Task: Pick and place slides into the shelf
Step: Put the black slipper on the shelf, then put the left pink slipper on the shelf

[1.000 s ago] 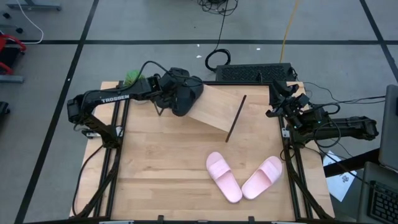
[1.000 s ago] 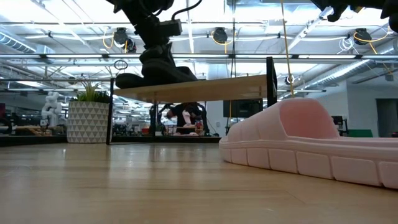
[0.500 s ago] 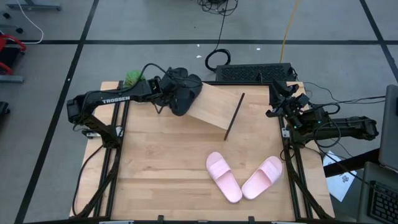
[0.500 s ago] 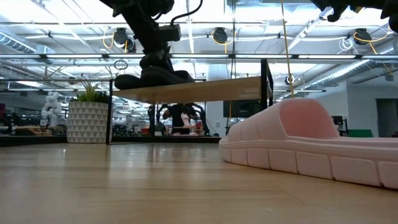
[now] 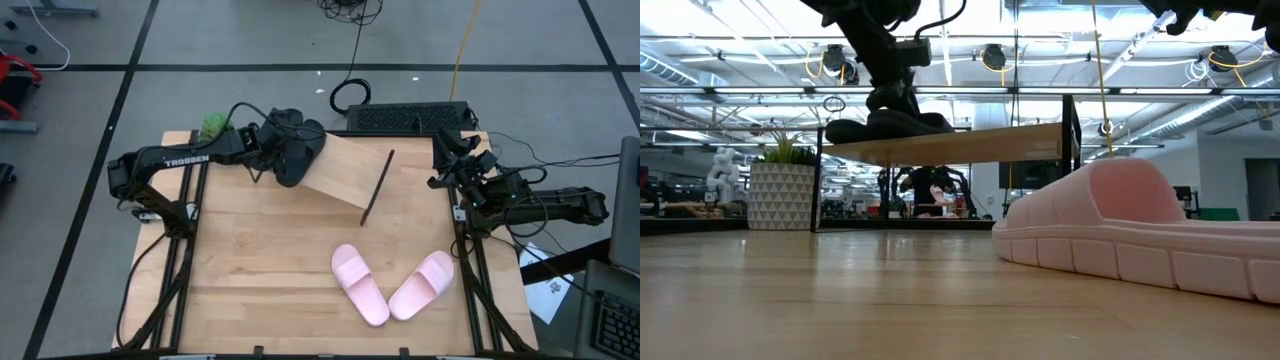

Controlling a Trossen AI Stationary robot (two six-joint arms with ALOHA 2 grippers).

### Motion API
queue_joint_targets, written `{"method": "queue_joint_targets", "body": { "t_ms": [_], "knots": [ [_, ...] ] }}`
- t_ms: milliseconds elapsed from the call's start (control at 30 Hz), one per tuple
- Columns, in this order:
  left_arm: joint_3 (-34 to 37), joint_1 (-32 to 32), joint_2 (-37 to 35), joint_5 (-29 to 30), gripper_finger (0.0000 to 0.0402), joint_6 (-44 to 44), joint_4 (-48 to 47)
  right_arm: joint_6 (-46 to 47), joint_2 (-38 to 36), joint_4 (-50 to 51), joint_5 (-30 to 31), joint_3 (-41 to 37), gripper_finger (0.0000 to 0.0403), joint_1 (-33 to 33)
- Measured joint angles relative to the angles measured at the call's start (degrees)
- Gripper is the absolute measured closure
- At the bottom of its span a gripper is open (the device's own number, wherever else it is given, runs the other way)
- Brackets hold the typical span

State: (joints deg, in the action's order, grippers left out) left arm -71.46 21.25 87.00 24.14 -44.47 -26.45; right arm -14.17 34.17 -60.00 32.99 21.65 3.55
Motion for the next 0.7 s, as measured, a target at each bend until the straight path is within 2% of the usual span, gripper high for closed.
{"method": "queue_joint_targets", "body": {
  "t_ms": [367,600,700],
  "knots": [
    [-1.0,-4.9,-3.1,4.8,0.0232,-0.6,-0.1,-0.1,0.0,0.0,0.1,0.0,0.0282,0.0],
    [-7.7,-10.7,-9.4,10.5,0.0227,-0.3,-0.3,0.0,0.2,0.0,0.0,0.0,0.0282,0.0],
    [-12.0,-13.7,-12.0,15.6,0.0227,1.6,-0.8,0.5,0.6,0.3,-0.1,0.2,0.0282,-0.5]
  ]
}}
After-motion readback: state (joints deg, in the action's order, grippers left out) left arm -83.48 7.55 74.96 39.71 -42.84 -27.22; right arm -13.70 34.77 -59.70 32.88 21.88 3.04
